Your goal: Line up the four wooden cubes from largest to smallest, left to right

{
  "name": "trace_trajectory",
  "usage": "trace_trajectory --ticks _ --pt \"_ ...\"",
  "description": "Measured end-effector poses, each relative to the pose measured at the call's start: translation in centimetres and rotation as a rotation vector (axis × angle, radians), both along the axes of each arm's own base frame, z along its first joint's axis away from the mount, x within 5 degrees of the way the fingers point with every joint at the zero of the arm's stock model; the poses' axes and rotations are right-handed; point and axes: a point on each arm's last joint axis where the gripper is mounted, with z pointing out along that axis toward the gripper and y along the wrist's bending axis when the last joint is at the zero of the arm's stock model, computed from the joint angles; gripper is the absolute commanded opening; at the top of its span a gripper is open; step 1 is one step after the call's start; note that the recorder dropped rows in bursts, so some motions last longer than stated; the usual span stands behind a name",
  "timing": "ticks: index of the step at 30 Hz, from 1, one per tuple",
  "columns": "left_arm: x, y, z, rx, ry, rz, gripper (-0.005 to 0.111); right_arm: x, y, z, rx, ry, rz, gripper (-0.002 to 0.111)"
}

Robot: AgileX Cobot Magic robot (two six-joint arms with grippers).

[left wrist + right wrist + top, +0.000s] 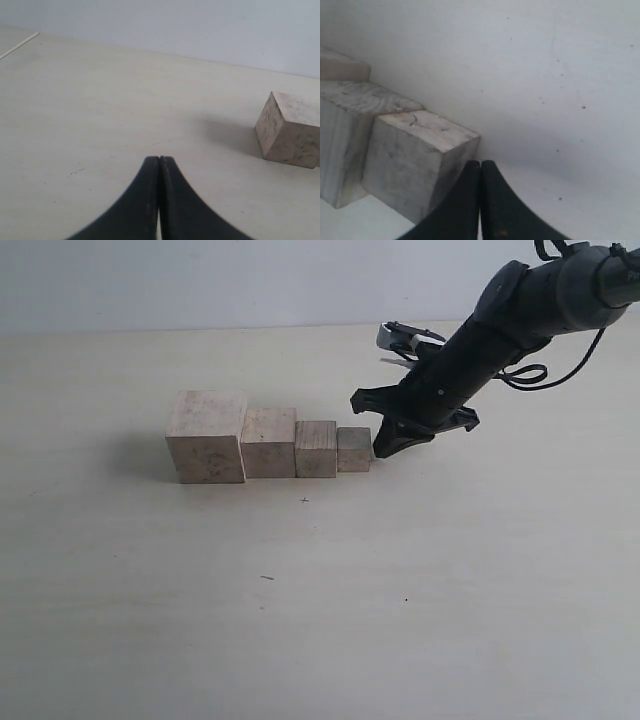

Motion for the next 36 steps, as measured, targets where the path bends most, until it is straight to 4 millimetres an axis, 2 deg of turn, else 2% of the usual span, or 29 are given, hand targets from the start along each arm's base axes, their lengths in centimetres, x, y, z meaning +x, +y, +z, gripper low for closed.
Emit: trace_trajectory --ticks 15,23,25,28,30,33,34,36 --pt "0.0 0.0 0.0 0.000 0.000 0.000 0.000 -0.1 0.3 0.2 0.038 -0.011 0.045 0.000" --pt "0.0 0.0 0.0 0.000 0.000 0.000 0.000 -0.2 0.3 -0.4 0.033 0.001 0.048 0.000" --pt "0.0 0.0 0.0 0.000 0.000 0.000 0.000 -0.2 0.1 0.1 0.014 -0.016 0.063 0.000" --pt "0.0 0.0 0.0 0.000 0.000 0.000 0.000 -0.1 -0.5 1.5 -0.047 -0.062 0.071 0.000" --pt "0.0 0.0 0.0 0.000 0.000 0.000 0.000 0.0 -0.9 3.2 -0.087 -0.111 0.064 0.000" --pt "0.0 0.0 0.0 0.000 0.000 0.000 0.000 -0.1 -1.3 6.4 -0.094 -0.191 0.059 0.000" --pt "0.0 0.0 0.0 0.000 0.000 0.000 0.000 -0.4 -1.4 8.5 -0.079 -0.242 0.061 0.000" --pt "0.0 0.0 0.0 0.000 0.000 0.000 0.000 -0.8 -1.6 11.0 -0.053 -0.297 0.060 0.000"
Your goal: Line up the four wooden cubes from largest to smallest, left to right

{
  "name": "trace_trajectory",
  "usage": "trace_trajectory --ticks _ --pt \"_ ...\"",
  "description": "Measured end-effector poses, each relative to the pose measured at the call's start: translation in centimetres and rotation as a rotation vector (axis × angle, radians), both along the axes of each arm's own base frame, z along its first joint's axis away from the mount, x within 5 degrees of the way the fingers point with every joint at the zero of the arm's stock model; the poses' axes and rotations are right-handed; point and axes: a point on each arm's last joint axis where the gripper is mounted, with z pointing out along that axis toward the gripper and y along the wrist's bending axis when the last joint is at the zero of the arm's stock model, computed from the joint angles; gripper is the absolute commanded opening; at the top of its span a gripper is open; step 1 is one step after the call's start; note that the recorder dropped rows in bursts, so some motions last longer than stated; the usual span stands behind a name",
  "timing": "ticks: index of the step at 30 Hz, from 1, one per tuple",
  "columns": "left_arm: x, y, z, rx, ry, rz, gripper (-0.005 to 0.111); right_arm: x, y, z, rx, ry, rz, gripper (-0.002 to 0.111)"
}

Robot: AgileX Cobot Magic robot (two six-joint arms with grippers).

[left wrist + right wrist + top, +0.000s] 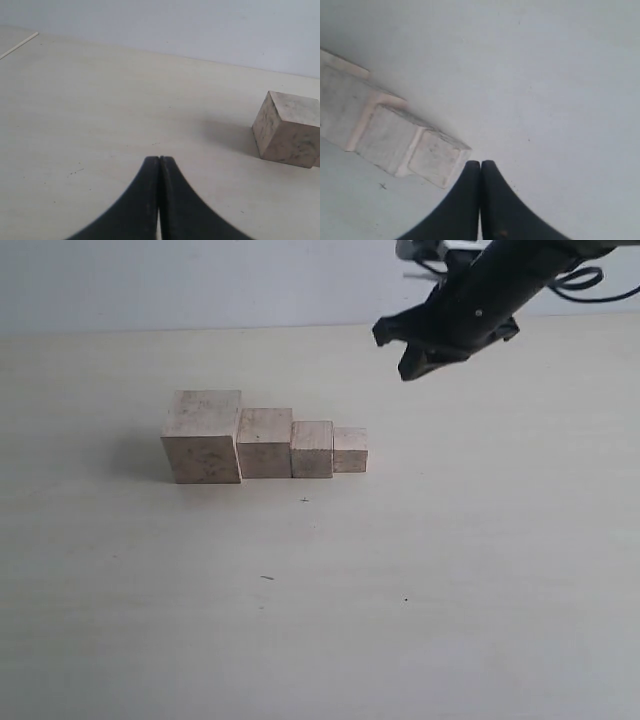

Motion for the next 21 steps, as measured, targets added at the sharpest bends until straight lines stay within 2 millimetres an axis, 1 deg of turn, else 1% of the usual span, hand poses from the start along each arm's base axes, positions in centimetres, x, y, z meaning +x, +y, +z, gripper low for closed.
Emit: trace_trajectory --ticks 2,5,6,7,8,12,15,18,21 --pt "0.0 0.0 0.0 0.000 0.000 0.000 0.000 -0.6 -0.1 2.3 0.040 -0.047 0.004 0.000" --pt "0.0 0.0 0.0 0.000 0.000 0.000 0.000 -2.1 -0.4 5.5 0.118 -0.114 -0.003 0.000" --pt "0.0 0.0 0.0 0.000 0.000 0.000 0.000 -3.3 -0.8 6.9 0.155 -0.153 -0.016 0.000" --pt "0.0 0.0 0.0 0.000 0.000 0.000 0.000 -4.0 -1.1 7.5 0.169 -0.176 -0.029 0.000" --pt "0.0 0.0 0.0 0.000 0.000 0.000 0.000 -5.3 -1.8 8.4 0.191 -0.223 -0.060 0.000" --pt "0.0 0.0 0.0 0.000 0.000 0.000 0.000 -10.4 -4.9 10.9 0.257 -0.413 -0.176 0.000" --pt "0.0 0.0 0.0 0.000 0.000 0.000 0.000 -14.5 -6.8 12.9 0.306 -0.513 -0.198 0.000" --pt "0.0 0.0 0.0 0.000 0.000 0.000 0.000 -17.2 -7.6 14.3 0.338 -0.538 -0.169 0.000" --pt "0.0 0.0 0.0 0.000 0.000 0.000 0.000 -19.4 -8.3 15.8 0.366 -0.572 -0.139 0.000"
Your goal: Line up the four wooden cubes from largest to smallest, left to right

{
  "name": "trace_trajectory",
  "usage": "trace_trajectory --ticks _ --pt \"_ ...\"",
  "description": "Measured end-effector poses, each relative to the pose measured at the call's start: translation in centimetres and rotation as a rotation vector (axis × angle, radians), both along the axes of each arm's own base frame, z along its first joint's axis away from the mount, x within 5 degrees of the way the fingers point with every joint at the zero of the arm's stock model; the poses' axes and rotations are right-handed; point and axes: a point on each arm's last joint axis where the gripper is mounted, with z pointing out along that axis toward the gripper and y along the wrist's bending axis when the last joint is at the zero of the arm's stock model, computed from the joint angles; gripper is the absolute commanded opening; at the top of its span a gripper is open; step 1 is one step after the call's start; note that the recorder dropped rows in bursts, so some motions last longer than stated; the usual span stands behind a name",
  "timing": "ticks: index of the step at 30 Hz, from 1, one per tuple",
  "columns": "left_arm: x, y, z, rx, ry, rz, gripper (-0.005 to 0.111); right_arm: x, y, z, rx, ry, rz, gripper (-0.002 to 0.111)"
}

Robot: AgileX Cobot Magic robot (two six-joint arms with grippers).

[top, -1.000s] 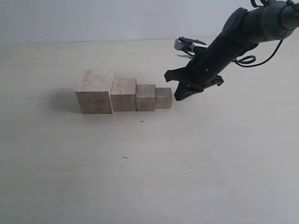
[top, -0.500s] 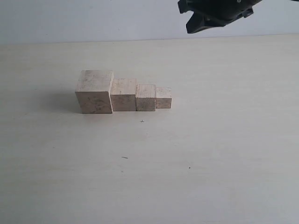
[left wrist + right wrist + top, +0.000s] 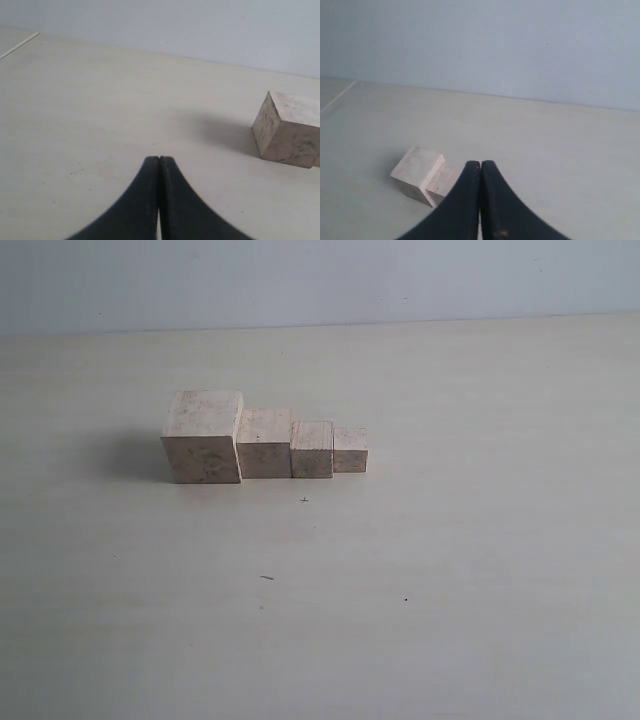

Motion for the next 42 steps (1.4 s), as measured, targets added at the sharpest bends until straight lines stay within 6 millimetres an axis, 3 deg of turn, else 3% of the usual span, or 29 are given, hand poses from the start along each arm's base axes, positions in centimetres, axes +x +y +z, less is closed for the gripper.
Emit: trace_trajectory --ticks 8,17,23,27,32,42 --pt "0.0 0.0 0.0 0.000 0.000 0.000 0.000 -4.5 -1.8 3.2 0.061 -0.153 0.011 0.000" --pt "0.0 0.0 0.0 0.000 0.000 0.000 0.000 -8.3 -3.4 5.2 0.106 -0.287 0.010 0.000" --pt "0.0 0.0 0.0 0.000 0.000 0.000 0.000 -8.7 -4.3 5.2 0.025 -0.338 -0.038 0.000" --pt "0.0 0.0 0.0 0.000 0.000 0.000 0.000 -8.3 -5.5 4.8 -0.009 -0.306 -0.169 0.000" --pt "0.0 0.0 0.0 0.000 0.000 0.000 0.000 -8.4 -7.7 2.5 -0.033 -0.267 -0.372 0.000" --pt "0.0 0.0 0.0 0.000 0.000 0.000 0.000 -11.2 -9.7 -7.5 -0.119 -0.272 -0.544 0.000"
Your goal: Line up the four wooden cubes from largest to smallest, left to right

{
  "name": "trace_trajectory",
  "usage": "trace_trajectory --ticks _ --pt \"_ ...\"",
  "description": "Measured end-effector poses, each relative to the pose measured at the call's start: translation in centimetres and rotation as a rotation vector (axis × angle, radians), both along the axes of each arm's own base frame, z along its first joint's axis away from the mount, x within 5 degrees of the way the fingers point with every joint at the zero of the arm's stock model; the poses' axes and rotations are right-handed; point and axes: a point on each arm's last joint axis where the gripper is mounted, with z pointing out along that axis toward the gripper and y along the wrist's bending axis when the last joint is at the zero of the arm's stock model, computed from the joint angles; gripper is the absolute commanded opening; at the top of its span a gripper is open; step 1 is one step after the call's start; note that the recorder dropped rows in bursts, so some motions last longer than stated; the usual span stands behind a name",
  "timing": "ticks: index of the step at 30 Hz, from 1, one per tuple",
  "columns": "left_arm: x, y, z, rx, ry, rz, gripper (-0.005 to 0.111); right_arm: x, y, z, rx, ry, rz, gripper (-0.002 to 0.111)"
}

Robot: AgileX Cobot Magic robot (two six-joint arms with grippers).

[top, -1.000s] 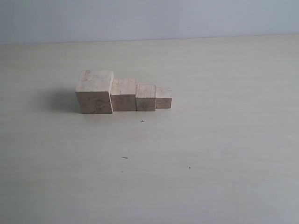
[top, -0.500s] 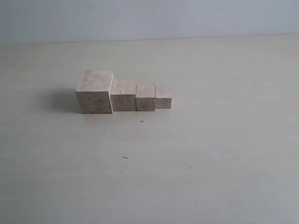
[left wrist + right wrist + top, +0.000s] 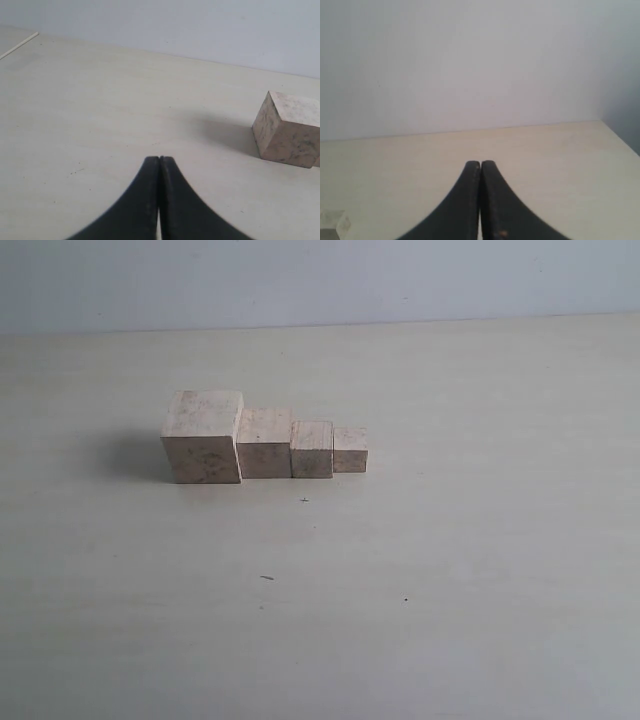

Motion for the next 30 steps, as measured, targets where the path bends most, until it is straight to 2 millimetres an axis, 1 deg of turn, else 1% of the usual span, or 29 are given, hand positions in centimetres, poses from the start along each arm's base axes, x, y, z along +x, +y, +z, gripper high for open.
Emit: trace_trajectory --ticks 4,7,12,19,22,26,30 --pt "0.0 0.0 0.0 0.000 0.000 0.000 0.000 -0.6 -0.1 -3.3 -0.002 0.024 -0.004 0.000" --pt "0.0 0.0 0.0 0.000 0.000 0.000 0.000 -0.5 -0.1 -5.2 0.000 0.065 -0.006 0.000" --pt "0.0 0.0 0.0 0.000 0.000 0.000 0.000 -0.7 -0.1 -7.4 0.003 0.085 -0.011 0.000" --pt "0.0 0.0 0.0 0.000 0.000 0.000 0.000 -1.4 -0.2 -10.4 0.019 0.059 -0.021 0.000" --pt "0.0 0.0 0.0 0.000 0.000 0.000 0.000 -1.6 -0.2 -11.1 0.050 0.054 -0.028 0.000" --pt "0.0 0.0 0.0 0.000 0.000 0.000 0.000 -1.7 -0.2 -11.0 0.071 0.034 -0.031 0.000" --pt "0.0 0.0 0.0 0.000 0.000 0.000 0.000 -1.8 -0.3 -11.0 0.046 0.030 -0.030 0.000"
